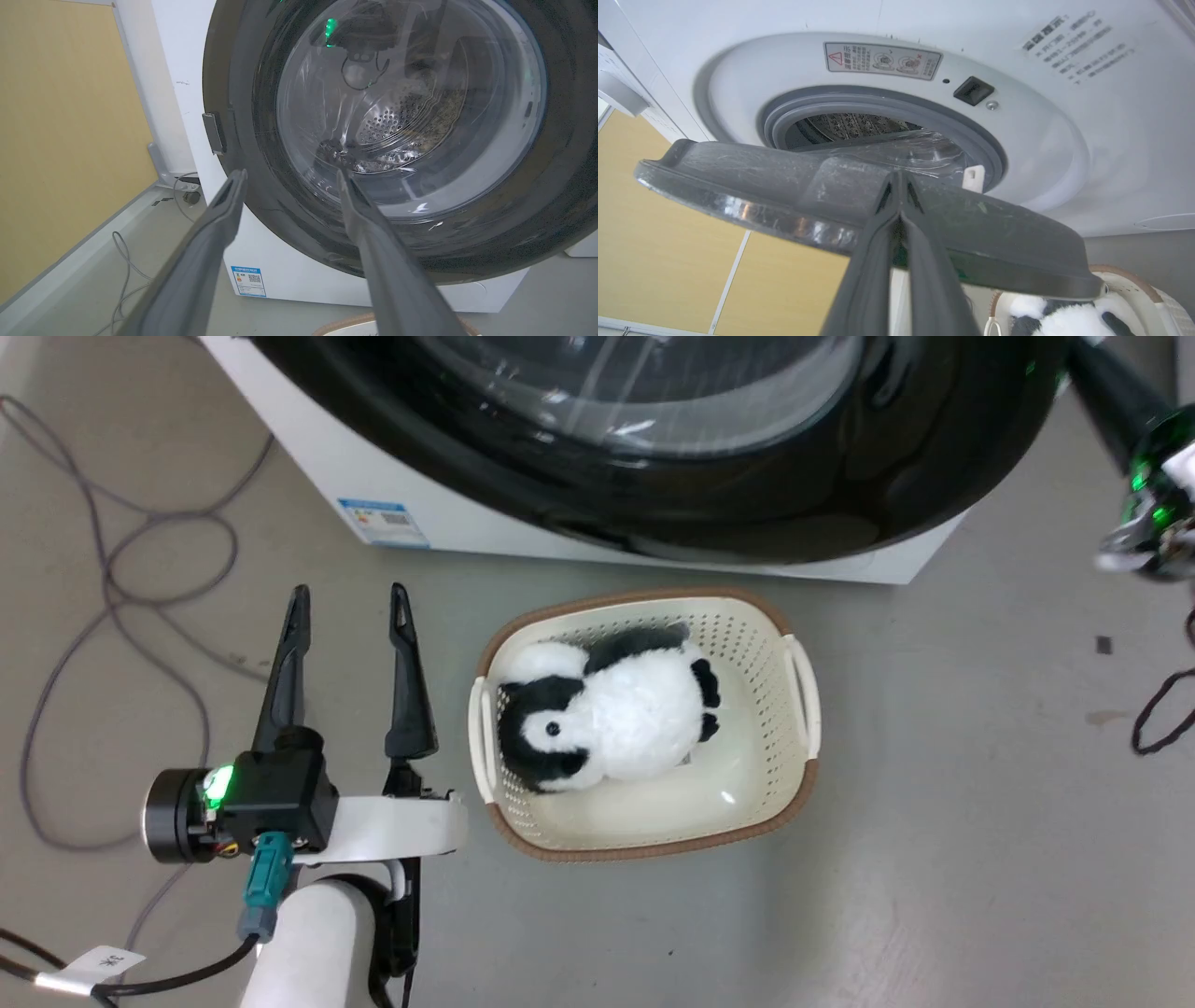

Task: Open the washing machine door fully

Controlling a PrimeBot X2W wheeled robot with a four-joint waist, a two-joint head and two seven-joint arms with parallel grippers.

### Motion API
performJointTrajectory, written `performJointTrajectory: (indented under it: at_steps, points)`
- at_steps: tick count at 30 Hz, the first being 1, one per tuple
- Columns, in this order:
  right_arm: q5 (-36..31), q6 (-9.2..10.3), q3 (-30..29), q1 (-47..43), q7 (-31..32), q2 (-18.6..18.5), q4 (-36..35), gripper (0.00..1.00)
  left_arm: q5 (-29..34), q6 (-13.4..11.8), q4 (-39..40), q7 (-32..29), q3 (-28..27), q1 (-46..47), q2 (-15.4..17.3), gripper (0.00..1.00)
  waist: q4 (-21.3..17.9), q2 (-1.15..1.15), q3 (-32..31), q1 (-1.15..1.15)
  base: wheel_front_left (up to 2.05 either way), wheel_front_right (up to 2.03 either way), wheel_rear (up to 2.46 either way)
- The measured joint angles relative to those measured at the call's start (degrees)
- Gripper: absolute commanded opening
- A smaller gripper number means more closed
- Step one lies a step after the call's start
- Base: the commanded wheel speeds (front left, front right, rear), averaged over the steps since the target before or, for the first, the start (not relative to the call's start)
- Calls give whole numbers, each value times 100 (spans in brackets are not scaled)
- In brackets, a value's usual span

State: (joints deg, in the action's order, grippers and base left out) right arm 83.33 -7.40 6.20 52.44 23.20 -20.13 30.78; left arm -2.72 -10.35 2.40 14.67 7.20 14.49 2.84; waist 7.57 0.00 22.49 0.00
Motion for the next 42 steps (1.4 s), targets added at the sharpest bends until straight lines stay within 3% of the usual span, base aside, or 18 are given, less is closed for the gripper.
performJointTrajectory:
  at_steps: [11, 25, 42]
  points:
    - [57, 1, 282, -291, -260, 244, -170, 0, 10, 129, -81, 0, -77, -72, -1, 100, -243, 0, -187, 0, 0, 0, 0]
    - [346, 3, 325, -466, -591, 338, -208, 0, 1, 145, -144, 0, -67, -105, 0, 100, -156, 0, -354, 0, 0, 0, 0]
    - [550, 0, 680, -1872, -510, 424, -1408, 0, -40, 154, -269, 1, -179, -706, -1, 100, -144, 0, -1142, -1, 0, 0, 0]
